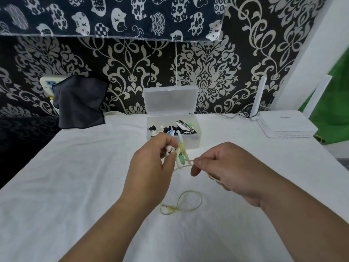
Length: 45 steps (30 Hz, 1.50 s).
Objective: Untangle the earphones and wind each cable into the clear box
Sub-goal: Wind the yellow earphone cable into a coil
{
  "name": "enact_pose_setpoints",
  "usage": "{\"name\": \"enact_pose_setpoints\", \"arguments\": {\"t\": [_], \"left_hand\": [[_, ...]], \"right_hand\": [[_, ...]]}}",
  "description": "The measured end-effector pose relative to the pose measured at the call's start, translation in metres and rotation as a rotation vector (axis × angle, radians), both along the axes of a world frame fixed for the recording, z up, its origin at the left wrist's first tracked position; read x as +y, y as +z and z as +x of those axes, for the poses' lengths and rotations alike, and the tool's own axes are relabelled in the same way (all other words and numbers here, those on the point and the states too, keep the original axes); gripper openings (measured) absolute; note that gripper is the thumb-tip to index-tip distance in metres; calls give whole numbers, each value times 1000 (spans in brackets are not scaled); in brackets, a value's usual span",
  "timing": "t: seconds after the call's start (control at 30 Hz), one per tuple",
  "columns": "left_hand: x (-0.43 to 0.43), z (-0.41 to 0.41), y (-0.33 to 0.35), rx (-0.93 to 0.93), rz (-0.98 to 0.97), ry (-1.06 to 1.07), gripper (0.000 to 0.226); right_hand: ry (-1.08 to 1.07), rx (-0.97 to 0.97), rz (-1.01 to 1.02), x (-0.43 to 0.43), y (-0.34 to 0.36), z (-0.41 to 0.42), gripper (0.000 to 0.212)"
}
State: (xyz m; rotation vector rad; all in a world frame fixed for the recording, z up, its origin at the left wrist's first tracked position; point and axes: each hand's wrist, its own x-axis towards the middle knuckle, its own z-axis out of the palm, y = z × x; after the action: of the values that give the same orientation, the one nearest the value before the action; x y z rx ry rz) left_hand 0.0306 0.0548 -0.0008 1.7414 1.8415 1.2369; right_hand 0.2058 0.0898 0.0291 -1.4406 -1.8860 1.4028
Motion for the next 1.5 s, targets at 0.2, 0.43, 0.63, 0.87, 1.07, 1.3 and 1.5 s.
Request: {"name": "enact_pose_setpoints", "arguments": {"t": [0.2,0.43,0.63,0.87,1.07,1.3,1.5], "left_hand": [[-2,0,-2,232,-21,-101,20],[-4,1,0,306,-127,-214,17],[-5,-3,0,297,-166,-215,18],[-7,-2,8,234,-207,-284,19],[-6,-7,15,214,-177,-247,22],[-9,-8,17,249,-218,-264,19],[-14,-3,22,51,-322,-470,25]], "right_hand": [[-12,-25,91,1,8,5,21],[-25,-252,468,7,12,11,16],[-33,6,285,9,16,16,23],[-138,294,98,11,15,17,28],[-145,531,-96,9,23,18,43],[-166,472,-37,12,25,21,13],[-271,213,364,18,10,16,15]]}}
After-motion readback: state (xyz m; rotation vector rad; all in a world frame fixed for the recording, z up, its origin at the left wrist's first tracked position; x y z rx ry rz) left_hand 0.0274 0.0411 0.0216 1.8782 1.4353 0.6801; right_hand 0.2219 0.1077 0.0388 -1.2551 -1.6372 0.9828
